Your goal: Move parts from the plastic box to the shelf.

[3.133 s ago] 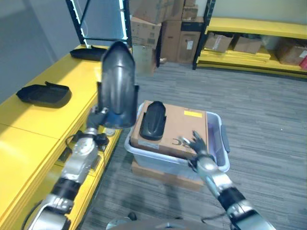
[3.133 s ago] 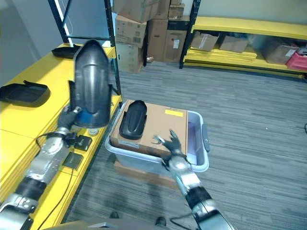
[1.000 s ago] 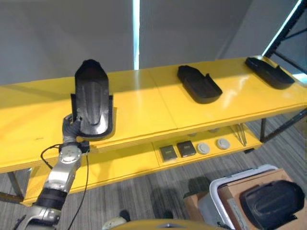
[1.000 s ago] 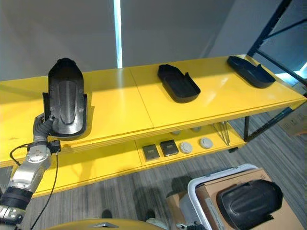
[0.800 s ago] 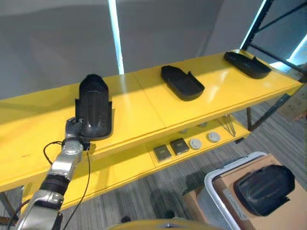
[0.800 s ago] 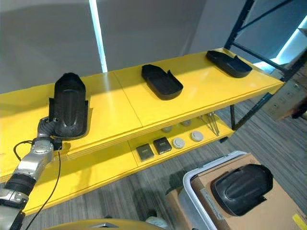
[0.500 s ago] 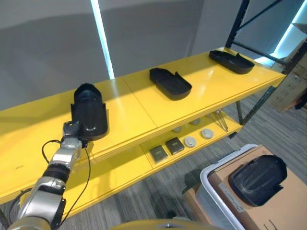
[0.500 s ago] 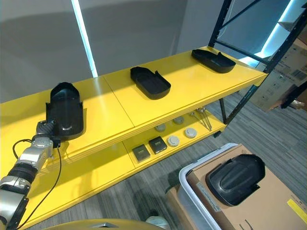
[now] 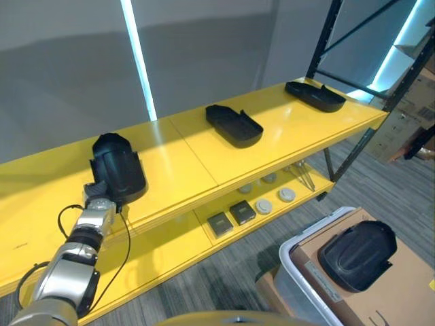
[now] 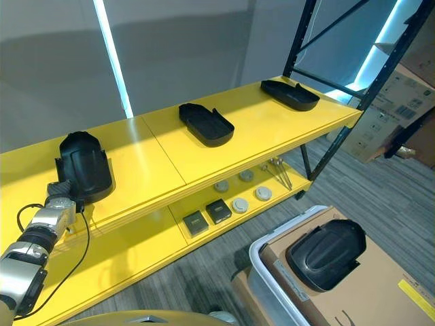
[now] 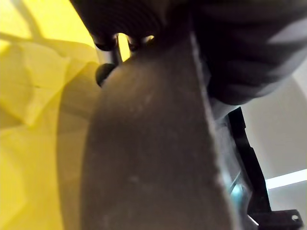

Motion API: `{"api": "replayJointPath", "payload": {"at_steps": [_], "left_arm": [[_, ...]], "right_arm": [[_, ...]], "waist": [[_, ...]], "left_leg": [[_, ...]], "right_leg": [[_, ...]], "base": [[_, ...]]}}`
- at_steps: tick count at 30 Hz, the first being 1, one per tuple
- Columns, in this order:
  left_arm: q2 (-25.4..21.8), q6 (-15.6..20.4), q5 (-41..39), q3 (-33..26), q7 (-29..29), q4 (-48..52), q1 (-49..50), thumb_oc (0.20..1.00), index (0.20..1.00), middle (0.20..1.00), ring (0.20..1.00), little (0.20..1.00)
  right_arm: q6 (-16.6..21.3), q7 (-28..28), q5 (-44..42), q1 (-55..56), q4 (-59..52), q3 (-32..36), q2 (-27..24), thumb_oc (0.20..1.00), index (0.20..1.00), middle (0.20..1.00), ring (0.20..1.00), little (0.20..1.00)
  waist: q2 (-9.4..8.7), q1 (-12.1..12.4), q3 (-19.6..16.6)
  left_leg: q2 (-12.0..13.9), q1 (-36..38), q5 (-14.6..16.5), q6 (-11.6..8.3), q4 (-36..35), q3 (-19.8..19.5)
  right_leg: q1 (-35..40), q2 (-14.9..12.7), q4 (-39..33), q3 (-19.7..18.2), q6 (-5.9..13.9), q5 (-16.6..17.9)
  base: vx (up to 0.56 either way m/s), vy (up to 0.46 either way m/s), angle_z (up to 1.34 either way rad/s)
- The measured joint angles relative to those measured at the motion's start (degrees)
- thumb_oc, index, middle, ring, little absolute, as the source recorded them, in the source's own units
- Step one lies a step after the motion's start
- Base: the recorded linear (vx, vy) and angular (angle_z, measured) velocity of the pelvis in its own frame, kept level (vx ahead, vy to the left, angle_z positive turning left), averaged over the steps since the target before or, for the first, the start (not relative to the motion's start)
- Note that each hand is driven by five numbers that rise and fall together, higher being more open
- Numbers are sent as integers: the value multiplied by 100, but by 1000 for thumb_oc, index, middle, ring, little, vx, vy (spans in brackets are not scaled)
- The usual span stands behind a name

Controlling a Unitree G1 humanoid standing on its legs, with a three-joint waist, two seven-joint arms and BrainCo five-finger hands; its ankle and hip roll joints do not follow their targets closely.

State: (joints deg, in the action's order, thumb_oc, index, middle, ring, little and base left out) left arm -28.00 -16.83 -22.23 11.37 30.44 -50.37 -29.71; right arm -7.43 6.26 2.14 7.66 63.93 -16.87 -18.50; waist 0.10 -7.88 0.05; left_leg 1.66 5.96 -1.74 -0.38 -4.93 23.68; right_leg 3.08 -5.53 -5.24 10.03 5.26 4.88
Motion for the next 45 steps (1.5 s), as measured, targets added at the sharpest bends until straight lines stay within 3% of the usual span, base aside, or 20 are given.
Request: {"api": "replayJointPath", "payload": {"at_steps": [10,14,15,17,18,19,20,22,23,25,27,31,34,35,36,37,39,45], "left_arm": [[-40,198,330,46,263,220,-2,1000,1000,1000,1000,1000],[-356,405,353,43,595,1424,73,1000,1000,1000,1000,1000],[-699,548,452,-99,679,2453,306,1000,1000,1000,1000,1000],[-913,650,562,-295,669,3005,456,1000,1000,1000,1000,1000],[-1046,643,579,-766,652,3941,942,1000,1000,1000,1000,1000],[-1044,674,675,-854,640,4220,1082,1000,1000,1000,1000,1000],[-1044,629,779,-1030,533,4553,1337,1000,1000,1000,1000,1000],[-1033,633,893,-1536,264,6072,2370,1000,1000,1000,1000,1000],[-1023,765,926,-1520,46,6284,2518,1000,1000,1000,1000,1000],[-977,916,885,-1625,-387,6333,2745,1000,1000,1000,1000,1000],[-601,1140,489,-1480,-1612,6326,3158,1000,1000,1000,1000,1000],[-410,1200,-38,-808,-2527,6178,3297,1000,1000,1000,1000,1000],[-234,1420,-298,-507,-2763,5682,3280,1000,1000,1000,1000,1000],[-180,1475,-370,-427,-2772,5545,3277,696,696,696,696,696],[-109,1516,-403,-377,-2813,5443,3278,558,558,558,558,558],[-74,1553,-416,-340,-2826,5388,3278,200,200,200,200,200],[15,1754,-481,-187,-2846,5361,3271,200,200,200,200,200],[46,1880,-640,12,-2807,5277,3214,200,200,200,200,200]], "right_arm": [[-4,-30,3,-31,-3,-94,-3,1000,1000,1000,1000,1000],[-5,-67,2,-47,-15,-82,-2,1000,1000,1000,1000,1000],[3,-64,-3,-45,-28,-36,4,1000,1000,1000,1000,1000],[-5,-66,-3,-34,-39,2,2,1000,1000,1000,1000,1000],[-7,-64,-4,17,-186,111,0,1000,1000,1000,1000,1000],[5,-64,-2,132,-227,158,3,1000,1000,1000,1000,1000],[-29,-66,0,96,-287,183,0,1000,1000,1000,1000,1000],[25,-50,0,175,-522,305,25,1000,1000,1000,1000,1000],[-1,-48,-2,222,-545,302,38,1000,1000,1000,1000,1000],[-52,-47,0,247,-575,353,39,1000,1000,1000,1000,1000],[-57,-40,-3,202,-685,416,42,1000,1000,1000,1000,1000],[-134,-28,-17,156,-664,401,29,1000,1000,1000,1000,1000],[-129,2,-40,151,-632,355,11,1000,1000,1000,1000,1000],[-131,3,-70,121,-621,334,9,1000,1000,1000,1000,1000],[-130,4,-72,123,-622,318,9,1000,1000,1000,1000,1000],[-131,6,-71,124,-620,282,7,1000,1000,1000,1000,1000],[-127,9,-72,122,-584,223,8,1000,1000,1000,1000,1000],[-48,14,-72,123,-445,173,9,1000,1000,1000,1000,1000]], "waist": [[-10,64,19],[-31,218,84],[-21,303,129],[-2,424,201],[10,560,260],[6,622,277],[31,795,297],[6,811,386],[-5,914,393],[9,1130,402],[28,1257,414],[50,1237,435],[103,1156,456],[110,1127,459],[113,1108,460],[112,1097,460],[107,1075,462],[101,1020,459]], "left_leg": [[0,-7,-17,27,-1,-9],[-2,-32,-57,62,0,-23],[-1,-50,-36,48,-1,-68],[-3,-39,-40,49,0,-135],[-4,-16,-32,41,0,-174],[-4,-14,-30,39,0,-181],[-14,-20,-30,40,0,-235],[-20,-38,-32,40,1,-324],[-20,-48,-35,41,1,-348],[-20,-52,-14,9,2,-352],[-36,-112,-29,2,2,-451],[-35,-117,-32,-3,2,-471],[-30,-112,-37,-5,2,-469],[-27,-112,-39,-3,2,-469],[-24,-110,-50,11,3,-464],[-22,-109,-63,30,3,-461],[-19,-107,-72,44,5,-457],[-17,-92,-72,43,3,-439]], "right_leg": [[6,-4,0,13,-2,-2],[3,-5,0,39,-25,21],[8,-7,-1,88,-29,15],[61,-10,-1,163,-33,13],[95,-11,-1,186,-34,2],[89,-11,-1,186,-31,-5],[124,-16,-1,226,-25,-23],[150,-26,-1,330,-25,-20],[153,-25,-1,351,-11,-43],[146,-27,-1,353,-2,-63],[130,-40,-1,434,18,-92],[131,-40,-1,461,20,-102],[131,-35,-1,464,18,-101],[131,-34,-1,467,17,-100],[130,-32,-1,468,3,-90],[129,-29,-1,467,1,-89],[130,-26,-1,464,-12,-80],[133,-24,-1,444,6,-92]], "base": [[0,0,0],[-54,-2,3],[-15,20,11],[-8,17,19],[-17,25,15],[-26,30,15],[-25,30,8],[-13,24,25],[-13,20,30],[-27,19,10],[-32,27,15],[-3,5,3],[0,0,0],[0,0,0],[0,0,0],[0,0,0],[0,0,0],[2,-1,-1]]}}
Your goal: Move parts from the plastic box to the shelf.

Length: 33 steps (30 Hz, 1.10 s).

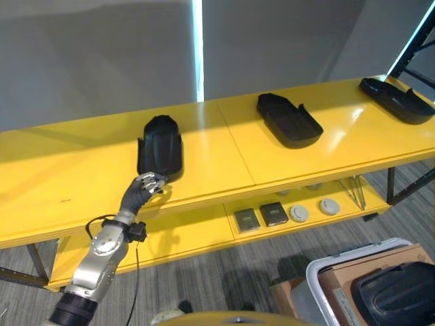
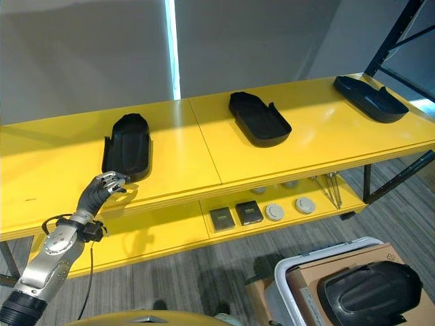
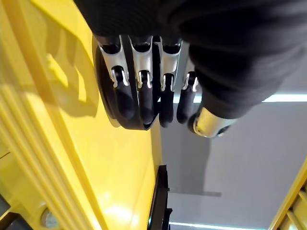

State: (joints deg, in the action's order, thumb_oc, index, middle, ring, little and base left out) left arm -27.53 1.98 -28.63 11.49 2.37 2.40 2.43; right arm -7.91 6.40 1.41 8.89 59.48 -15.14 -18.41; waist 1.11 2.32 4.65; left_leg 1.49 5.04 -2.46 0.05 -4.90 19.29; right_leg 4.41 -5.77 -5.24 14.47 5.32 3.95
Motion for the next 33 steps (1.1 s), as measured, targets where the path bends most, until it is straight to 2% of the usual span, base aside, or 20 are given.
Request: {"api": "replayJointPath", "payload": {"at_steps": [7,11,20,33], "left_arm": [[103,38,-266,37,104,-283,-75,200,200,200,200,200],[202,45,-257,332,175,-1048,-268,200,200,200,200,200],[415,309,-75,409,498,-1646,-694,200,200,200,200,200],[510,352,81,440,814,-1985,-982,200,200,200,200,200]], "right_arm": [[22,-1,2,15,4,-2,1,1000,1000,1000,1000,1000],[23,-5,5,-4,-3,-14,0,1000,1000,1000,1000,1000],[-44,-18,75,7,-25,-49,3,1000,1000,1000,1000,1000],[-99,-193,130,27,-27,-60,-3,1000,1000,1000,1000,1000]], "waist": [[-10,-83,1],[-36,-166,-17],[-119,-300,-83],[-129,-510,-88]], "left_leg": [[1,17,33,-47,-1,88],[1,18,33,-46,-1,110],[2,30,9,-10,-1,142],[8,116,40,-9,-1,289]], "right_leg": [[-21,0,0,-97,7,18],[-33,1,0,-119,6,24],[-39,2,0,-157,6,39],[-35,11,0,-295,6,54]], "base": [[8,-5,-6],[13,-1,-2],[4,-1,0],[17,-2,-6]]}}
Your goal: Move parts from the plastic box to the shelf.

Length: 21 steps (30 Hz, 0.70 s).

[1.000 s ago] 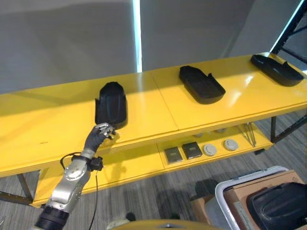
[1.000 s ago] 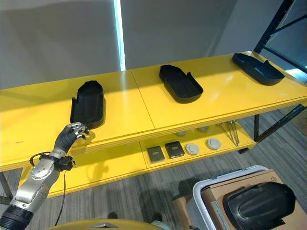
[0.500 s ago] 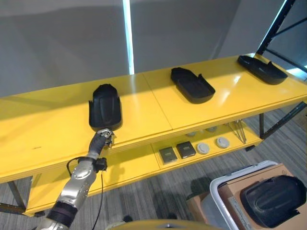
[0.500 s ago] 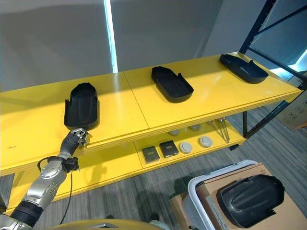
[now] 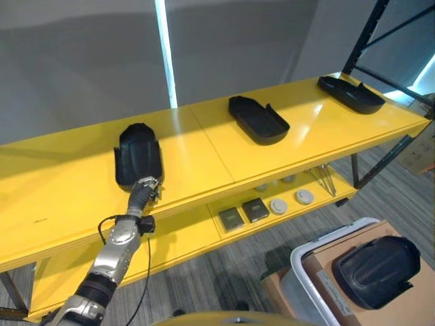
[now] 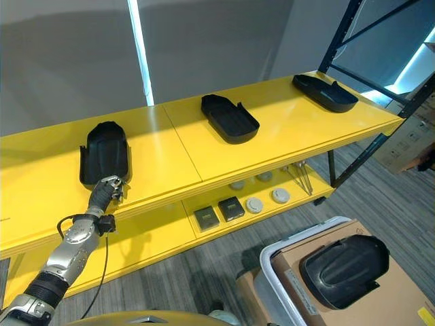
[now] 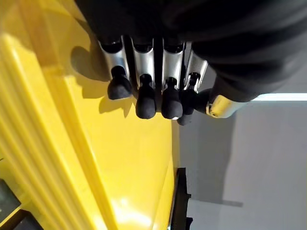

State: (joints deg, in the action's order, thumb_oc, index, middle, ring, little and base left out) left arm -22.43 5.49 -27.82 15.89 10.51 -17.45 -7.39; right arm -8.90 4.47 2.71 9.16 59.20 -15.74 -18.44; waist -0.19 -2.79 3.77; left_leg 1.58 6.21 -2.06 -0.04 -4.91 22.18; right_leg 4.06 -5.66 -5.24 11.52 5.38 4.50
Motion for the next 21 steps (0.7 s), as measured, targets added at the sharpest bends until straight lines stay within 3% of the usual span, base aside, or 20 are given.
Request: {"api": "replayJointPath", "payload": {"at_steps": [11,21], "left_arm": [[219,269,221,-64,450,-1123,-454,200,200,200,200,200],[220,322,326,-195,677,-1488,-648,200,200,200,200,200]], "right_arm": [[-3,-63,225,31,-41,-163,-6,1000,1000,1000,1000,1000],[7,-73,385,55,-42,-212,-11,1000,1000,1000,1000,1000]], "waist": [[-7,-112,-154],[-39,-198,-172]], "left_leg": [[1,79,49,-44,-2,93],[3,83,56,-50,-3,133]], "right_leg": [[30,6,0,-103,5,1],[18,4,0,-143,15,11]], "base": [[26,9,-4],[0,1,-1]]}}
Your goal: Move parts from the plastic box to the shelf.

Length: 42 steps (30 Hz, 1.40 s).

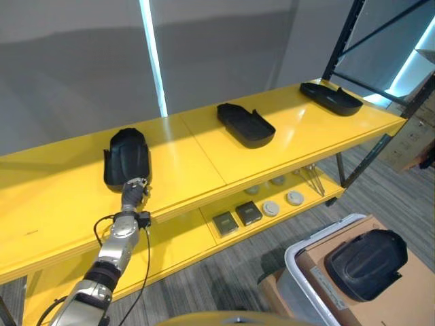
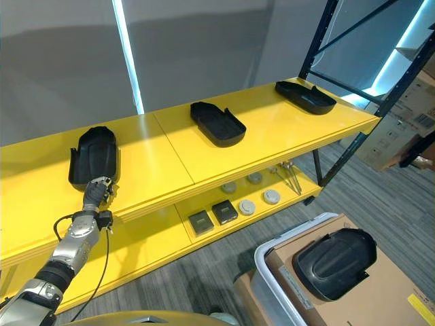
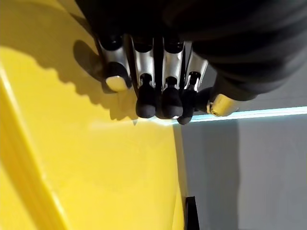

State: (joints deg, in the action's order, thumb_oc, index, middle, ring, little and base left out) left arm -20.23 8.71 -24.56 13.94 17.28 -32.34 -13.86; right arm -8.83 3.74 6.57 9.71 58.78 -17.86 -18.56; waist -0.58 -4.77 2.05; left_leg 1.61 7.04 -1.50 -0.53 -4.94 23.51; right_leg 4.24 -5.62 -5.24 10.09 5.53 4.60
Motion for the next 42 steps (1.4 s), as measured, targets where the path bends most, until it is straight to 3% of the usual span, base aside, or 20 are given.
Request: {"api": "replayJointPath", "payload": {"at_steps": [3,4,5,9,11,14,15,22,26,27,29,30,31,33,34,35,37,40,41,42], "left_arm": [[1,46,-3,-8,-45,15,1,200,200,200,200,200],[0,56,-3,-8,-75,28,0,319,319,319,319,319],[-1,68,-4,-10,-151,35,1,1000,1000,1000,1000,1000],[-32,10,-14,107,-473,637,78,1000,1000,1000,1000,1000],[-308,-87,-21,147,-842,2060,488,1000,1000,1000,1000,1000],[-482,-167,-124,175,-1324,3054,657,1000,1000,1000,1000,1000],[-618,-186,-244,186,-1795,3610,755,1000,1000,1000,1000,1000],[-933,-685,-373,235,-3634,4296,1256,1000,1000,1000,1000,1000],[-1398,-759,140,767,-4136,4162,1403,1000,1000,1000,1000,1000],[-1552,-307,1543,1090,-3779,3864,1375,1000,1000,1000,1000,1000],[-2003,162,3129,1803,-3218,2946,961,1000,1000,1000,1000,1000],[-2053,172,3398,1929,-3112,2589,889,1000,1000,1000,1000,1000],[-1963,9,3734,2017,-2820,1963,939,1000,1000,1000,1000,1000],[-1748,10,3842,2244,-2395,1487,875,1000,1000,1000,1000,1000],[-1621,6,3842,2327,-2234,1350,924,1000,1000,1000,1000,1000],[-1291,13,3842,2480,-1852,961,930,1000,1000,1000,1000,1000],[-852,-29,3817,2491,-1430,371,897,1000,1000,1000,1000,1000],[-500,-122,3708,2476,-961,-693,865,1000,1000,1000,1000,1000],[-378,-94,3714,2470,-830,-1243,916,1000,1000,1000,1000,1000],[-271,-85,3714,2449,-678,-1699,941,1000,1000,1000,1000,1000]], "right_arm": [[9,1,7,-5,8,-1,0,1000,1000,1000,1000,1000],[10,1,7,-8,7,0,0,1000,1000,1000,1000,1000],[11,1,7,-8,6,0,0,1000,1000,1000,1000,1000],[13,2,0,-53,1,2,1,1000,1000,1000,1000,1000],[33,10,-27,-82,-68,25,1,1000,1000,1000,1000,1000],[29,13,-67,-69,-61,30,3,1000,1000,1000,1000,1000],[51,24,-68,14,-48,87,4,1000,1000,1000,1000,1000],[113,41,-287,-105,-54,277,-57,1000,1000,1000,1000,1000],[114,15,-428,-109,52,274,-188,1000,1000,1000,1000,1000],[122,-1,-503,-127,215,272,-239,1000,1000,1000,1000,1000],[113,31,-590,-264,367,58,-258,1000,1000,1000,1000,1000],[117,31,-640,-351,382,-44,-274,1000,1000,1000,1000,1000],[130,20,-738,-616,512,-242,-288,1000,1000,1000,1000,1000],[116,4,-794,-865,544,-419,-303,1000,1000,1000,1000,1000],[118,9,-889,-941,523,-464,-351,1000,1000,1000,1000,1000],[113,9,-1105,-1052,519,-543,-466,1000,1000,1000,1000,1000],[114,20,-1288,-1109,521,-442,-493,1000,1000,1000,1000,1000],[104,19,-1592,-935,665,-87,-206,1000,1000,1000,1000,1000],[108,16,-1659,-877,745,44,-112,1000,1000,1000,1000,1000],[109,18,-1781,-751,782,200,-24,1000,1000,1000,1000,1000]], "waist": [[-12,8,8],[-17,12,11],[-21,20,13],[-63,162,86],[-90,200,139],[-63,329,171],[-19,390,213],[202,564,241],[247,563,255],[253,561,248],[207,571,260],[177,595,278],[63,683,316],[-106,748,339],[-74,813,292],[23,779,236],[95,660,199],[-210,514,276],[-279,474,285],[-282,467,297]], "left_leg": [[0,-3,0,0,0,-1],[0,-4,0,0,0,-1],[0,-3,0,0,0,-1],[0,-20,-36,53,1,-2],[0,-49,-37,54,1,-22],[-4,-46,-37,55,1,-68],[-7,-32,-35,51,1,-151],[-3,-39,-37,37,18,-226],[-3,-55,-36,32,38,-219],[-4,-53,-43,26,44,-207],[6,-125,-3,-33,282,-307],[7,-131,27,-77,401,-475],[-8,-265,87,-127,844,-1166],[-194,-627,292,24,1500,-2065],[-209,-722,456,61,1590,-2370],[-245,-654,639,62,1488,-2690],[-258,-588,831,-7,1272,-2612],[-621,-511,761,195,1289,-2198],[-689,-604,822,286,1435,-2108],[-672,-670,857,355,1531,-1867]], "right_leg": [[-1,0,0,2,0,0],[-2,0,0,3,0,0],[-1,0,0,4,0,0],[-9,-1,0,14,-4,2],[-15,-3,0,33,-5,10],[12,-10,0,93,-7,6],[59,-13,-1,166,-5,-13],[80,-2,-1,209,-1,-59],[53,-2,-1,198,-9,-64],[29,10,-1,152,-17,-64],[-20,6,-2,21,-95,-80],[-47,-6,-2,-97,-124,-73],[-196,-80,-2,-497,-224,-4],[-351,-146,2,-1079,-328,92],[-456,-145,5,-1268,-376,167],[-622,-112,35,-1538,-185,286],[-747,-127,23,-1659,-28,393],[-858,-512,2,-1732,-23,385],[-921,-606,2,-1733,35,263],[-1016,-667,2,-1680,197,-87]], "base": [[0,0,0],[-56,-23,0],[-58,-23,0],[-23,-8,0],[-34,-13,4],[-26,-16,12],[-33,-25,21],[-36,-25,7],[-63,0,-2],[-81,31,-10],[-71,36,-28],[-142,89,-116],[-183,117,-132],[-221,157,-131],[-266,232,-150],[-204,210,-146],[-235,206,-89],[-226,166,-58],[-240,139,-65],[-215,96,-70]]}}
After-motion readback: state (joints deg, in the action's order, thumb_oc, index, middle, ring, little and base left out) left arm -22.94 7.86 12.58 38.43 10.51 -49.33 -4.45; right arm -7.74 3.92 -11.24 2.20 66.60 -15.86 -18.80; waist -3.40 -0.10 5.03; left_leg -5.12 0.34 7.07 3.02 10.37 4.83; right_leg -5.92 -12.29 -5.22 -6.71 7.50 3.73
